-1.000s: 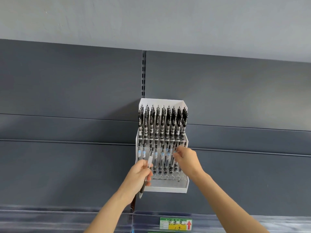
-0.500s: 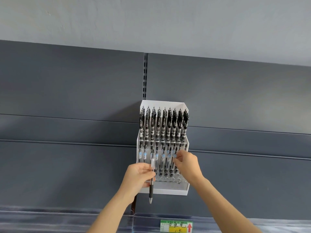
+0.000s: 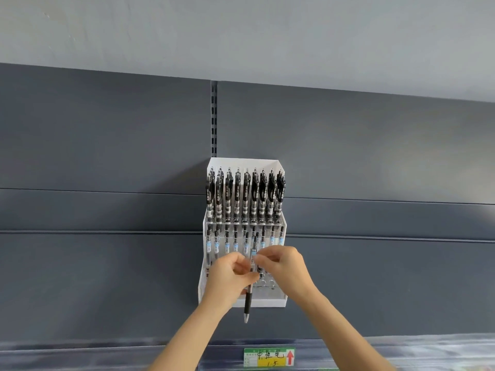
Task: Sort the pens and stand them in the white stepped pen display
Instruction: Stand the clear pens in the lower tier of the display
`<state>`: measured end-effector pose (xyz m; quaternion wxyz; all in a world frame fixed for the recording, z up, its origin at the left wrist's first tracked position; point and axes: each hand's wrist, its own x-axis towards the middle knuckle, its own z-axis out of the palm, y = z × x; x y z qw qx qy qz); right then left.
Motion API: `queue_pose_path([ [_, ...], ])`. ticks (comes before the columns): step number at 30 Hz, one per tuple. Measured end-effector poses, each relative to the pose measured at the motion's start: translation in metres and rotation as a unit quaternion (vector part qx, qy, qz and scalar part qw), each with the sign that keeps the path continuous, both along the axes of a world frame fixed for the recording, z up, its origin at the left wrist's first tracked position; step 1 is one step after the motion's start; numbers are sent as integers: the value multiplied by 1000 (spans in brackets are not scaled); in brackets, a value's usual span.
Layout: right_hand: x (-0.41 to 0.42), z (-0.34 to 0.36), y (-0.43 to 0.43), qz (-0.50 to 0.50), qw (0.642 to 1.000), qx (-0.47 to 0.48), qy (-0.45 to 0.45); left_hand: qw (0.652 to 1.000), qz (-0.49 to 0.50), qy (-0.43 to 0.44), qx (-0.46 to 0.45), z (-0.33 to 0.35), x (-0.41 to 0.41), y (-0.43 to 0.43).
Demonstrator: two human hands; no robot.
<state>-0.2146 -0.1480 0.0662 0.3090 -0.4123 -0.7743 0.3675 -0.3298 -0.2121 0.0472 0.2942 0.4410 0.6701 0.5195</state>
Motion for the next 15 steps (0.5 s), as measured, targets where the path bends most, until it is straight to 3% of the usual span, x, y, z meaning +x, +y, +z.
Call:
queue_pose_path([
  [4,6,0,1,-18,1000,-17,-7,998,-1,61,23,-5,9,7],
  [6,16,4,7,-45,999,-15,-5,990,-6,139,18,-9,6,6],
  [10,36,11,26,-106,994,2,24,927,-41,365,-81,-23,-8,4],
  [15,31,10,37,-119,992,18,45,891,-51,437,-111,-34,-11,9],
])
